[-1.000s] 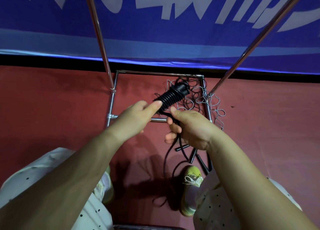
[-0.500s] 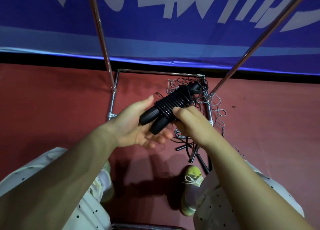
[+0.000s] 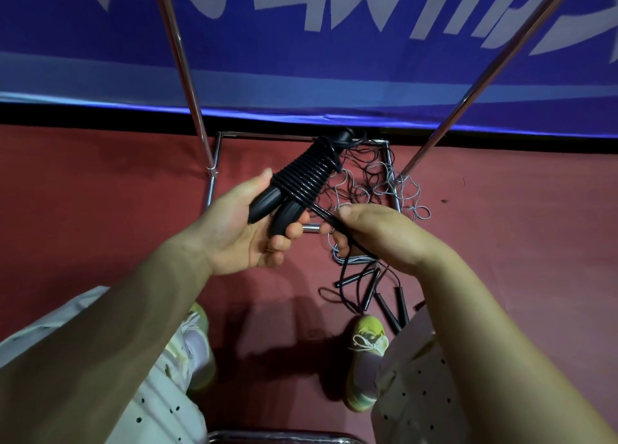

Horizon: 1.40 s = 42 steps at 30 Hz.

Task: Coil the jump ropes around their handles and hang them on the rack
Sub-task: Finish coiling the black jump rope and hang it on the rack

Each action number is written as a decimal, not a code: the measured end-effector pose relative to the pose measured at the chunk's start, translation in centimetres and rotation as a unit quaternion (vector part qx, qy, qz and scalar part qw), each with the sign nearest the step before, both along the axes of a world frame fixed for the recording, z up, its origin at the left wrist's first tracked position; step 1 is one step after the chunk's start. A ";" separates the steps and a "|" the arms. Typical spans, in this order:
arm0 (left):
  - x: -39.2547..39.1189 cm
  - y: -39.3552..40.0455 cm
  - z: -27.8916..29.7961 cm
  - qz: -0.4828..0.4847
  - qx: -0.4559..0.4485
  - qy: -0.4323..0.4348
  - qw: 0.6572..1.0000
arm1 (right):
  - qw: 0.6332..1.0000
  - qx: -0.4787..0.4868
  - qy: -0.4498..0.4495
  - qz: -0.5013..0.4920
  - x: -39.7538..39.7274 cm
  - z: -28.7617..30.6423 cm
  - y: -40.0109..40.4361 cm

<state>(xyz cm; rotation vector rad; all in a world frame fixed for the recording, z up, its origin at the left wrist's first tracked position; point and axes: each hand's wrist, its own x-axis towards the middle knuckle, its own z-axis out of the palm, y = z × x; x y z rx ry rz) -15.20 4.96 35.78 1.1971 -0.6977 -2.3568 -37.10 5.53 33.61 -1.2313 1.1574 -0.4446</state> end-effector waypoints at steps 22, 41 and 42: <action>-0.7 0.9 -2.0 -0.051 -0.242 -0.223 0.943 | 0.993 0.033 -0.071 -0.088 4.0 1.5 1.2; -1.8 1.7 -1.5 -0.032 -0.156 -0.153 0.975 | 0.996 -0.078 0.041 0.011 2.9 0.1 1.0; -1.7 1.7 -1.4 -0.022 -0.159 -0.148 0.976 | 0.998 -0.059 0.038 0.004 2.7 0.3 1.0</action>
